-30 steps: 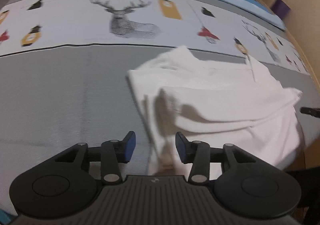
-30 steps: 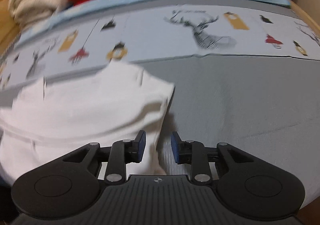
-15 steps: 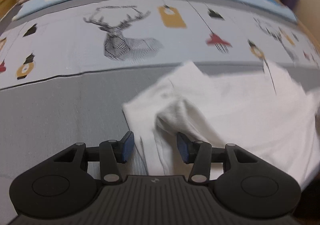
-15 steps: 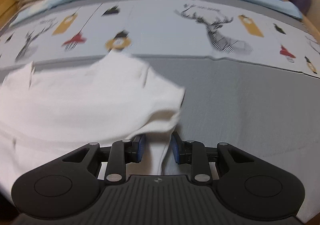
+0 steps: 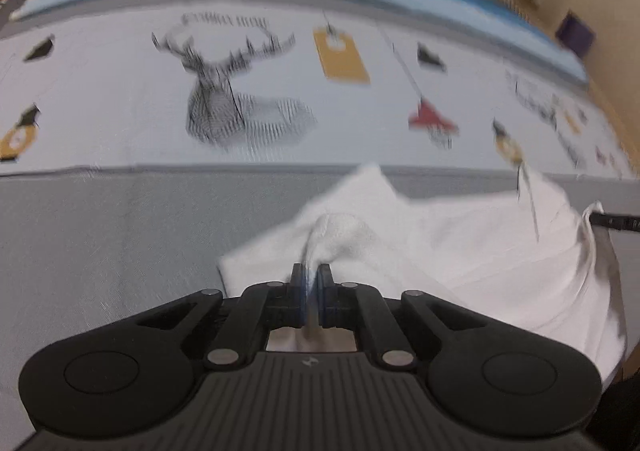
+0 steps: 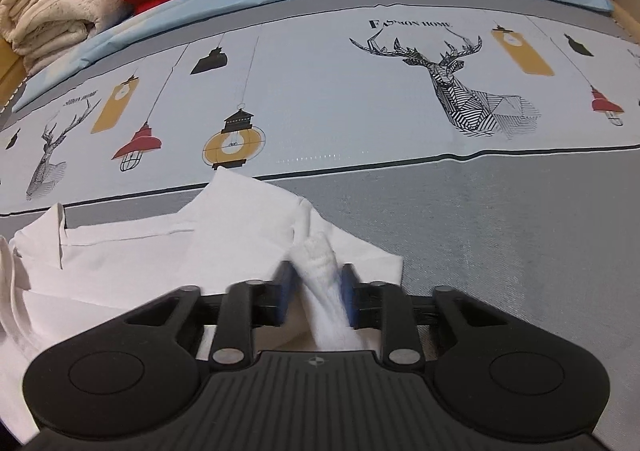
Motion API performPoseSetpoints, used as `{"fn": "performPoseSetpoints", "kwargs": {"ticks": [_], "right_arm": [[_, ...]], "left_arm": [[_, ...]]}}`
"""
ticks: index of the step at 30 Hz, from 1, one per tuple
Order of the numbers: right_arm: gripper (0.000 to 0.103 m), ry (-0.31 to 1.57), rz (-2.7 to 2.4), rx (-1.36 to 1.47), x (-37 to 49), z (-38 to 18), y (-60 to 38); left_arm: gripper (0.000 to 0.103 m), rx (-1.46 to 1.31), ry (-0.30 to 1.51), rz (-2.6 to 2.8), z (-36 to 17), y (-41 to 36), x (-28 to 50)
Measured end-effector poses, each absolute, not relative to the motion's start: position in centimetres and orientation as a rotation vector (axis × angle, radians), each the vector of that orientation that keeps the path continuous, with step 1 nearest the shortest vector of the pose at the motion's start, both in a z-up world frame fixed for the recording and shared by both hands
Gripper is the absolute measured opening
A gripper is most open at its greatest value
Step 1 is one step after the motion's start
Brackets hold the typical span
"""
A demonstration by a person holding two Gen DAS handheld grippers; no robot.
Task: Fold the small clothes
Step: 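Lower the hem onto the shirt and open both grippers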
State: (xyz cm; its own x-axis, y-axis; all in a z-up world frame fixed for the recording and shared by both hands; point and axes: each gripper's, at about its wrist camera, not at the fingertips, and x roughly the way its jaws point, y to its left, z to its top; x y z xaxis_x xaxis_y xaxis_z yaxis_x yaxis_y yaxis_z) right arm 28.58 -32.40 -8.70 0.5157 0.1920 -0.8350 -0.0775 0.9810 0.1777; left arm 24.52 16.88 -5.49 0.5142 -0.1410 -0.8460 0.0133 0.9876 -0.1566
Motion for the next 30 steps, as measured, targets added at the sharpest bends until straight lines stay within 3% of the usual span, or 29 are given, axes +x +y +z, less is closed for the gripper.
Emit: {"fn": "performPoseSetpoints", "kwargs": {"ticks": [4,7,12,16,18,21,30], "right_arm": [[0.006,0.880,0.069,0.324,28.6,-6.9,-35.0],[0.006,0.846,-0.002,0.427,28.9,-7.0,-36.3],[0.007,0.894,-0.027,0.370,30.0,-8.0,-34.7],[0.007,0.758,-0.031,0.397,29.6,-6.5,-34.6],[0.007,0.727,-0.038,0.383,29.6,-6.1,-34.4],[0.020,0.805,-0.057,0.356,30.1,-7.1,-34.0],[0.023,1.046,0.012,0.290,28.5,-9.5,-33.9]], "left_arm": [[0.005,-0.309,0.926,0.060,-4.0,20.6,24.5],[0.005,-0.323,0.965,0.073,-4.6,20.5,24.8],[0.005,-0.311,0.958,0.074,-4.6,19.7,25.0],[0.005,-0.343,0.868,0.089,-3.8,20.2,24.9],[0.010,-0.344,0.876,0.094,-3.8,20.2,25.2],[0.034,-0.374,0.968,0.082,-5.0,20.5,25.4],[0.033,-0.374,1.121,0.003,-7.0,20.0,23.8]]}}
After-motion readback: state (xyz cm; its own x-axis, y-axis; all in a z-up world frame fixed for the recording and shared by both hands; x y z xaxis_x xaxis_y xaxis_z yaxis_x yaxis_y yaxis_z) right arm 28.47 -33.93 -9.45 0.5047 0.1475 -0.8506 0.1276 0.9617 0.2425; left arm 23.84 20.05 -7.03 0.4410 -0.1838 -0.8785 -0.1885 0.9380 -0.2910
